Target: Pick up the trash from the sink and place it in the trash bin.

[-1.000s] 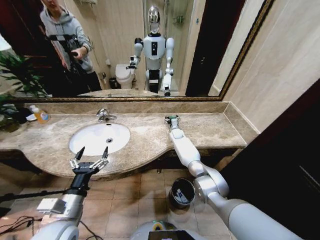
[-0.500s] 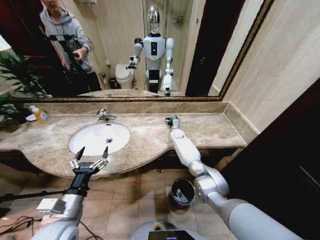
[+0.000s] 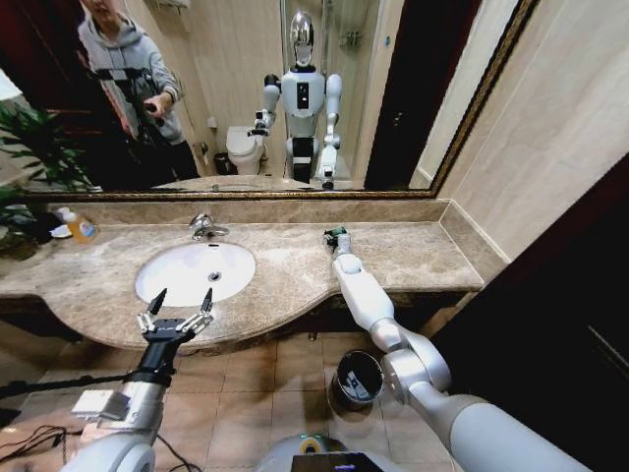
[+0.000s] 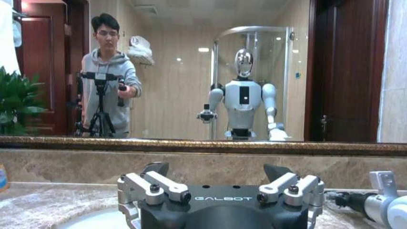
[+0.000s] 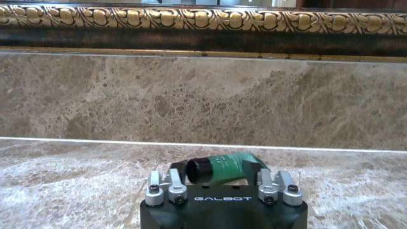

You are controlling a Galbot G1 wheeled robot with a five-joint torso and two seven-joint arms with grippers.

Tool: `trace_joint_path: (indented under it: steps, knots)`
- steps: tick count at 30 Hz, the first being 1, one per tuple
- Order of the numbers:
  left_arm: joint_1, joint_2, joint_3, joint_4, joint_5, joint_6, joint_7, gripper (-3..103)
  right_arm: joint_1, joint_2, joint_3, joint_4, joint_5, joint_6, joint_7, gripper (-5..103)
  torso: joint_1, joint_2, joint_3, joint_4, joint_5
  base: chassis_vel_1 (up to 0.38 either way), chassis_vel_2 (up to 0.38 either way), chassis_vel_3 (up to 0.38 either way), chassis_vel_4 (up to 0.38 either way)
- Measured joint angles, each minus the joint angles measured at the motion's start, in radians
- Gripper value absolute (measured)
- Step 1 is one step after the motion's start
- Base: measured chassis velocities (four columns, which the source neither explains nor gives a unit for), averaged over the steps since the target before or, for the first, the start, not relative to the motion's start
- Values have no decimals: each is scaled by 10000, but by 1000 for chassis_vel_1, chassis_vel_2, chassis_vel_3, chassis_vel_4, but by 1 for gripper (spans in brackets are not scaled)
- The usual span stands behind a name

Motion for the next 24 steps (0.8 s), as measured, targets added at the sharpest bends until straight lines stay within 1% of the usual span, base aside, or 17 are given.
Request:
trace_joint_path:
  steps: [1,2,4,5,6,7,8,9,10,11,12,13,14,15,17,18,24]
  knots:
    - [0,0,0,0,0,0,0,100,-120,-60,-67,159,104,-58,-1,55,0,0,1,0,0,0,0,0,0]
    - [0,0,0,0,0,0,0,100,-120,-60,-67,159,104,-58,-1,55,0,0,1,0,0,0,0,0,0]
    - [0,0,0,0,0,0,0,100,-262,-128,-137,336,180,-81,-2,44,1,0,2,0,2,0,0,0,0]
    - [0,0,0,0,0,0,0,100,-333,-162,-159,418,189,-80,-6,44,0,0,2,0,2,0,0,0,0]
    - [0,0,0,0,0,0,0,100,-420,-209,-169,498,159,-38,-23,33,0,0,2,0,1,0,0,0,0]
    - [0,0,0,0,0,0,0,100,-517,-261,-180,570,75,50,-57,33,1,0,2,0,1,0,0,0,0]
    - [0,0,0,0,0,0,0,100,-589,-293,-188,632,10,106,-81,28,1,0,1,0,2,0,0,0,0]
    - [0,0,0,0,0,0,0,100,-589,-293,-188,632,10,106,-81,28,1,0,1,0,2,0,0,0,0]
    - [0,0,0,0,0,0,0,100,-655,-325,-199,692,-35,149,-90,22,0,0,1,0,1,0,0,0,0]
    - [0,0,0,0,0,0,0,100,-710,-353,-208,750,-62,175,-93,22,0,0,1,0,0,0,0,0,0]
    - [1,0,0,0,0,0,0,100,-822,-415,-237,877,-110,224,-99,14,0,0,1,0,1,0,0,0,0]
    - [0,0,0,0,0,0,0,100,-853,-437,-262,922,-115,231,-103,14,0,0,1,0,1,0,0,0,0]
    - [0,0,0,0,0,0,0,100,-863,-451,-279,947,-115,231,-104,10,0,0,1,0,0,0,0,0,0]
    - [0,0,0,0,0,0,0,100,-863,-451,-279,947,-115,231,-104,10,0,0,1,0,0,0,0,0,0]
    - [0,0,0,0,0,0,0,100,-829,-452,-289,959,-98,231,-99,3,0,0,2,-1,1,0,0,0,0]
    - [0,0,0,0,0,0,0,100,-784,-441,-288,960,-85,232,-89,1,1,0,1,-1,0,0,0,0,0]
    - [0,0,0,0,0,0,0,100,-782,-439,-285,1083,-46,230,-82,0,1,0,1,0,-1,0,0,0,0]
